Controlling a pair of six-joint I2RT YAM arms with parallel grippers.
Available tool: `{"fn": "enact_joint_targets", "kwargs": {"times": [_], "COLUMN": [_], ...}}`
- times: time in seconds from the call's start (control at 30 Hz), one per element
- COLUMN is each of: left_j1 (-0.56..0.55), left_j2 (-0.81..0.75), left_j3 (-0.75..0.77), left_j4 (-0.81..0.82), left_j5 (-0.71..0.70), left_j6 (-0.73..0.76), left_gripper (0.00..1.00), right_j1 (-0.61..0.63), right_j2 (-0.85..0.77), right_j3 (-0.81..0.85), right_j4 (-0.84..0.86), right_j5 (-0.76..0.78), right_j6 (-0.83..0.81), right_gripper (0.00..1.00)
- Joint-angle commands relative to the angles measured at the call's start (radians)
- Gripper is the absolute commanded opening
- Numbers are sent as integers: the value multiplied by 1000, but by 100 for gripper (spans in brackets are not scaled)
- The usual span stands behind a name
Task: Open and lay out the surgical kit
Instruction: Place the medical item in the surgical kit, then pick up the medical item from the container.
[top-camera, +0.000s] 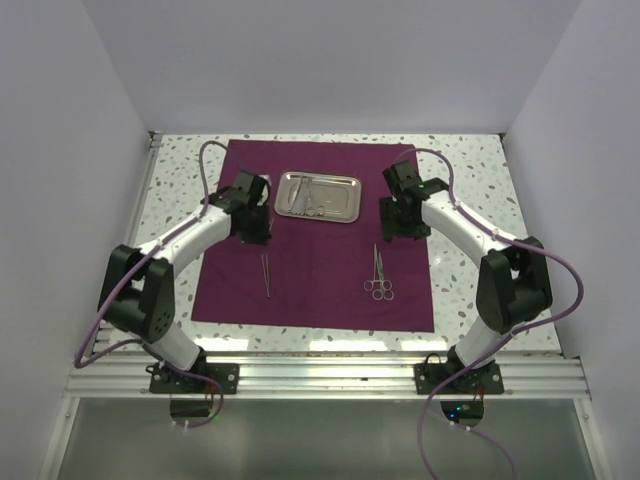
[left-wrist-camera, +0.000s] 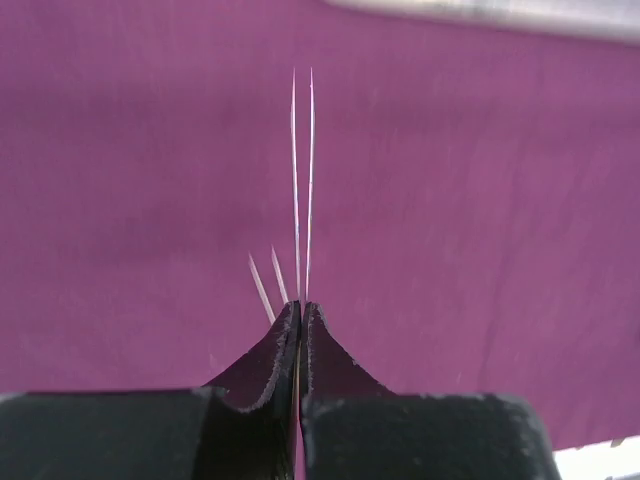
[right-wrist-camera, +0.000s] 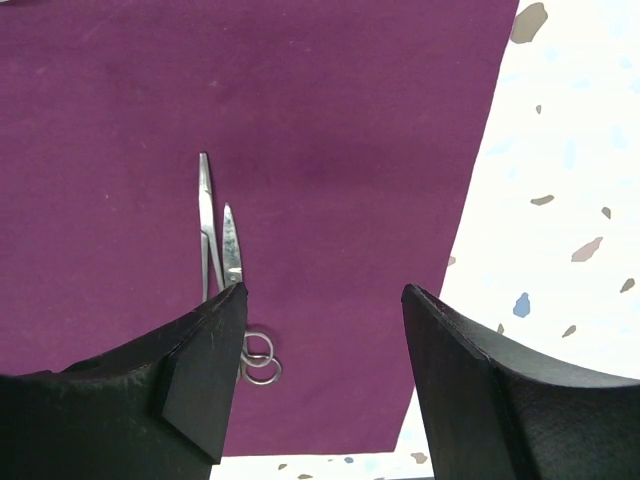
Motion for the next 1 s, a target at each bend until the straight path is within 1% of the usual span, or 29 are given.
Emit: {"fn": "enact_joint_targets", "kwargs": {"times": [0.0,0.07,0.17,0.2,0.27,0.3,0.33,0.37,0.43,0.47,0.5,0.57,0.63,0.67,0.73,0.77,0.8,0.83,0.97], "left_j1": [-9,-10,-12,-12,-12,-12,-13,-12,-12,-12,-12,-10,-9,-6,-3,0,4,7,23], "left_j2": [-92,-108,-77,-71,-71,-77,-79,-77,-57,-46,-31,24,79,148,225,309,352,439,630], "left_j3": [-115,-141,-144,-147,-157,-154,-146,-115,-71,-45,16,79,196,287,387,444,551,610,893], "left_j4": [33,32,-19,-29,-32,-32,-37,-42,-63,-68,-74,-69,-63,-63,-52,-54,-49,-55,-59], "left_j5": [25,42,57,62,63,62,60,59,56,60,59,47,33,24,16,13,13,14,19], "left_j6": [-21,-16,-8,-7,-7,-8,-5,-2,9,12,18,38,58,65,88,93,108,111,116], "left_gripper": [0,0,0,3,19,25,35,40,45,46,46,46,45,45,43,43,43,43,41], "right_j1": [-6,-6,-4,-6,-6,-4,-6,-6,-4,-4,-6,-4,-4,-6,-4,-4,-6,-6,-6], "right_j2": [-25,-19,-16,-17,-19,-23,-28,-31,-37,-43,-43,-50,-51,-53,-54,-56,-53,-51,-47], "right_j3": [0,5,8,3,-3,-12,-17,-26,-35,-38,-41,-41,-35,-31,-20,-14,-5,0,26], "right_j4": [30,33,30,31,33,33,36,37,37,36,37,34,31,25,20,16,11,7,-24], "right_j5": [-25,-28,-27,-25,-19,-19,-19,-18,-15,-13,-9,-5,-5,-4,-4,-4,1,7,27], "right_j6": [9,9,9,9,8,11,13,16,19,20,22,23,25,28,28,28,28,26,20], "right_gripper": [67,67,67,67,67,67,67,67,67,67,68,68,67,67,68,68,68,68,68]}}
